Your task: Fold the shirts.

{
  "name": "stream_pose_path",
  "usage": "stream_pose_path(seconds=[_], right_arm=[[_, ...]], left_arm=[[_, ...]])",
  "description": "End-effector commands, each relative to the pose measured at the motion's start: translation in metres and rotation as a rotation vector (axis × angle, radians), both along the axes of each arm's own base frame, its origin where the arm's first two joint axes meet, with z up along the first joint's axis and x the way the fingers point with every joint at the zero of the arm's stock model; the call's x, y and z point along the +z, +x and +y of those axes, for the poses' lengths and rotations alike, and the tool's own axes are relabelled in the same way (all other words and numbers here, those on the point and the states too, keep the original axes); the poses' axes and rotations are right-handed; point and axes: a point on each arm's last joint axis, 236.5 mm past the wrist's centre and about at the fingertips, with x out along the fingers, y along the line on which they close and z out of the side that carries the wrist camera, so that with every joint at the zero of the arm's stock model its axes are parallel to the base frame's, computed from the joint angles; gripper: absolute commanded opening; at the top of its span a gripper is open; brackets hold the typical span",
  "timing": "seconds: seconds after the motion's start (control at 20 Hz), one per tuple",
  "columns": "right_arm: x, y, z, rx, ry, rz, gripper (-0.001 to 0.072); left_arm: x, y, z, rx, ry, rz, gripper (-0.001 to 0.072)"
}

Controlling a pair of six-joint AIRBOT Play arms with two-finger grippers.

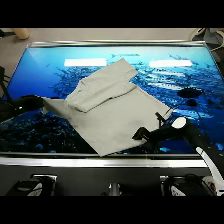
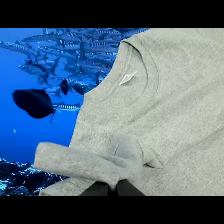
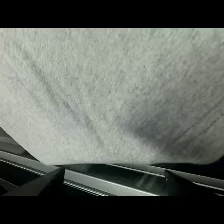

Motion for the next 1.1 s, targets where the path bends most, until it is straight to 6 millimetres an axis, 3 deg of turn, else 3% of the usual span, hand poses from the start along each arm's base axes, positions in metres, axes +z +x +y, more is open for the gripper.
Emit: stream_pose_path(seconds=[0.0, 0.25, 0.3, 0.35, 0.4, 0.45, 0.55, 0.6, 0.65, 0.7, 0.75, 0.8, 0.85, 0.9, 0.95, 1.0, 1.05], right_arm=[[-0.013, 0.017, 0.004, -0.165, 0.042, -0.050, 0.0673], [-0.028, 0.005, 0.008, -0.168, 0.055, 0.052, 0.0661], [-0.029, 0.003, 0.009, -0.163, 0.057, 0.067, 0.0552], [-0.030, 0.002, 0.009, -0.163, 0.057, 0.072, 0.0399], [-0.029, 0.003, 0.010, -0.168, 0.062, 0.071, 0.0187], [-0.028, 0.005, 0.011, -0.175, 0.071, 0.070, 0.0035], [-0.018, 0.014, 0.016, -0.093, 0.097, -0.029, 0.0029], [-0.003, 0.021, 0.018, -0.004, 0.104, -0.104, 0.0028], [0.020, 0.035, 0.016, 0.064, 0.085, -0.190, 0.0028], [0.052, 0.057, 0.010, 0.115, 0.040, -0.309, 0.0028], [0.105, 0.086, 0.002, 0.160, -0.020, -0.491, 0.0028], [0.176, 0.113, -0.010, 0.188, -0.105, -0.716, 0.0028], [0.257, 0.129, -0.025, 0.177, -0.204, -0.941, 0.0029], [0.346, 0.132, -0.046, 0.104, -0.305, -1.162, 0.0029], [0.442, 0.115, -0.072, -0.008, -0.407, -1.393, 0.0029], [0.515, 0.081, -0.093, -0.123, -0.463, -1.554, 0.0029], [0.569, 0.038, -0.108, -0.238, -0.459, -1.665, 0.0029]], left_arm=[[0.006, -0.003, 0.000, -0.001, 0.000, -0.014, 0.0028], [0.011, -0.005, -0.001, -0.001, -0.005, -0.027, 0.0028], [0.011, -0.005, -0.001, 0.000, -0.009, -0.027, 0.0029], [0.011, -0.005, -0.001, 0.000, -0.010, -0.028, 0.0028], [0.011, -0.005, -0.001, 0.000, -0.010, -0.028, 0.0028], [0.011, -0.005, -0.001, 0.000, -0.009, -0.028, 0.0028], [0.015, -0.004, -0.001, 0.000, -0.008, -0.037, 0.0029], [0.028, -0.003, -0.001, -0.001, -0.009, -0.063, 0.0028], [0.056, -0.001, -0.001, -0.011, 0.003, -0.123, 0.0028], [0.100, 0.002, 0.001, -0.019, 0.027, -0.228, 0.0028], [0.159, 0.000, 0.008, -0.004, 0.059, -0.361, 0.0028], [0.223, -0.009, 0.015, 0.015, 0.087, -0.506, 0.0028], [0.300, -0.030, 0.023, 0.043, 0.115, -0.685, 0.0028], [0.373, -0.062, 0.029, 0.072, 0.128, -0.871, 0.0028], [0.444, -0.107, 0.037, 0.109, 0.150, -1.079, 0.0028], [0.498, -0.155, 0.043, 0.143, 0.161, -1.260, 0.0028], [0.540, -0.202, 0.046, 0.170, 0.130, -1.419, 0.0028]])
